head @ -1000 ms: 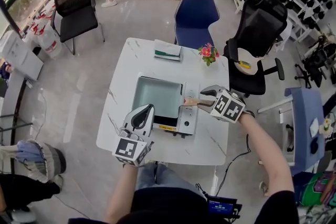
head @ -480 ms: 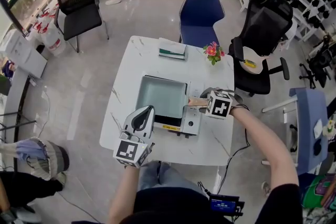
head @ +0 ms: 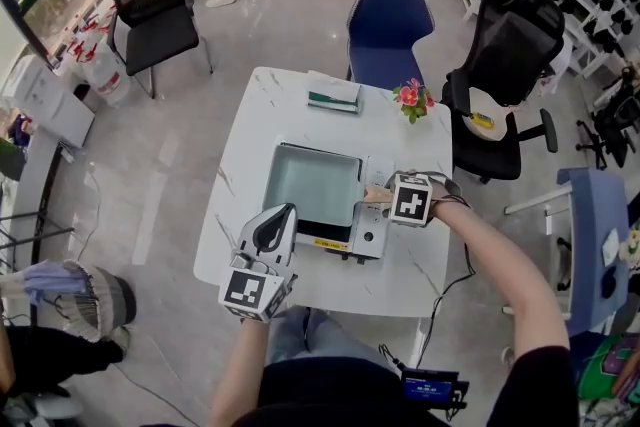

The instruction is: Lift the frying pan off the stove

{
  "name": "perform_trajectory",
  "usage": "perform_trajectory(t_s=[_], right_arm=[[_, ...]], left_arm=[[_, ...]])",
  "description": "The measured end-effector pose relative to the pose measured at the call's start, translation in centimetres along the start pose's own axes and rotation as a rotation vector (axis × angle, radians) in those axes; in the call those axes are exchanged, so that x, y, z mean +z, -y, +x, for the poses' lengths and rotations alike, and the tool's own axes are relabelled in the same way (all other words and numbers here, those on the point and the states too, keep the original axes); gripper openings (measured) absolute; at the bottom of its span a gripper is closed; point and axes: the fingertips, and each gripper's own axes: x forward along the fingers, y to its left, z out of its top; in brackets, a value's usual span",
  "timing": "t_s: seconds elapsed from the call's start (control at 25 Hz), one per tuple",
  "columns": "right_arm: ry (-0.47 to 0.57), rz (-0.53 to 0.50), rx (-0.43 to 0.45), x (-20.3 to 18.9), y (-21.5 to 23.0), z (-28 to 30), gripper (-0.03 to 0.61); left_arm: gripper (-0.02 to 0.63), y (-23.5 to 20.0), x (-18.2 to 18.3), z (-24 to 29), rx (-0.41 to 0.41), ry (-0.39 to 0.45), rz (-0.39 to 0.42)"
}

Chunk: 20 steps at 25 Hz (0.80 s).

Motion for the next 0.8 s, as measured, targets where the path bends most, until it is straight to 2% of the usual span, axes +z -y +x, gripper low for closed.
perform_trajectory(t_s=[0.16,0.28,0.56,0.68,0.8], right_arm=[[0.003,0.021,0.017,0.13,-0.13,0.37,0.198],[0.004,0.019,0.019,0.25,-0.08,0.41,0.173],[0.035,0.021,-0.01,0.86,0.26,-0.16,0.075],[0.044,0.024,-0.016,0.92,0.23,-0.17,0.071],[0.049,0.029,-0.016,0.77,0.22,-0.05,0.066]], left_arm=[[0.017,-0.28,-0.19,0.05,0.022,-0.04,-0.009],[0.015,0.05,0.08,0.27,-0.003,-0.014,0.0],[0.016,-0.42,0.15,0.31,0.013,-0.033,-0.002],[0.016,-0.16,0.21,0.37,-0.005,-0.013,0.005],[0.017,-0.3,0.2,0.45,0.008,-0.03,0.001]])
